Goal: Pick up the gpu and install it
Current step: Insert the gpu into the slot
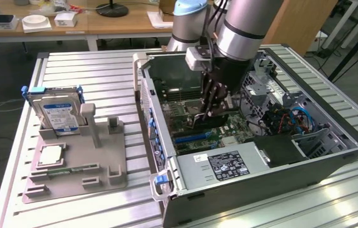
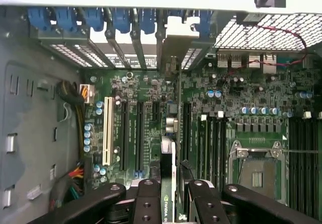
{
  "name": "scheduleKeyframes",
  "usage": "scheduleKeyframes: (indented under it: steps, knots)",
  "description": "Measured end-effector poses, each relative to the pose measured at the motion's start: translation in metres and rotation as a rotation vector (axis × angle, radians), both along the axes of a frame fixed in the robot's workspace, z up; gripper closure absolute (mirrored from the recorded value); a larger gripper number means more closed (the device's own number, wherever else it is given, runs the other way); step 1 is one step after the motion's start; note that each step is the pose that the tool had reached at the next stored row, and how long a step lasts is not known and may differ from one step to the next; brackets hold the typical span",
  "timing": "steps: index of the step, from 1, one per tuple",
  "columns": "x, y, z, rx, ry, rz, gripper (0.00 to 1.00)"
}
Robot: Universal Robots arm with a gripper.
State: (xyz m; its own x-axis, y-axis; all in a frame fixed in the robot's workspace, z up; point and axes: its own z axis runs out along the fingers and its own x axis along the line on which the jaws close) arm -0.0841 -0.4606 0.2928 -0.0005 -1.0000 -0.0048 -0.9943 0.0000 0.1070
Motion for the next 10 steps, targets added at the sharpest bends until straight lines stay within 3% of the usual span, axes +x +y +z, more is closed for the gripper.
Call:
scheduleKeyframes:
  steps: [10]
  knots:
    - [-0.0029,-0.0005,-0.0048,-0.0014,-0.0001,0.000,0.74]
